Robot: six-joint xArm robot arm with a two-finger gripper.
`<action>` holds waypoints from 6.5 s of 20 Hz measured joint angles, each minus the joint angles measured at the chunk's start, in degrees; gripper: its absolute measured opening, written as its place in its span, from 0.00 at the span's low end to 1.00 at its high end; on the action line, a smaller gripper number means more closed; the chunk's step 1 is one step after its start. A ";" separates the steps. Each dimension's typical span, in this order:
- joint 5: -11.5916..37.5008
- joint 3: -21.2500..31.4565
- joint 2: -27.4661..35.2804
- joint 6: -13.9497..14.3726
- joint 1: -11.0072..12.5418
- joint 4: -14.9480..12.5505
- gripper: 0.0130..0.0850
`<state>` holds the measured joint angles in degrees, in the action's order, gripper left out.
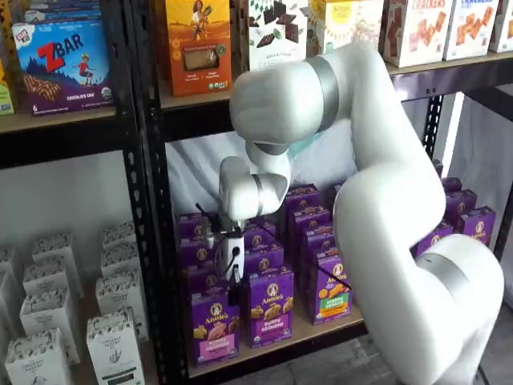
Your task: Pick up the purple box with a pink patch in the middle, on the bottom shelf, the first box from the left
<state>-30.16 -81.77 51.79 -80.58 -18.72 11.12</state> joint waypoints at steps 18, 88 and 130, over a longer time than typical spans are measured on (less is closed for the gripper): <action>-2.16 -8.58 7.99 4.89 -0.57 -4.87 1.00; -0.19 -10.54 11.18 7.33 -2.15 -5.94 0.39; 8.74 22.12 -14.42 9.75 -3.17 -7.86 0.28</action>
<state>-21.42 -59.65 37.37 -70.83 -21.89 3.26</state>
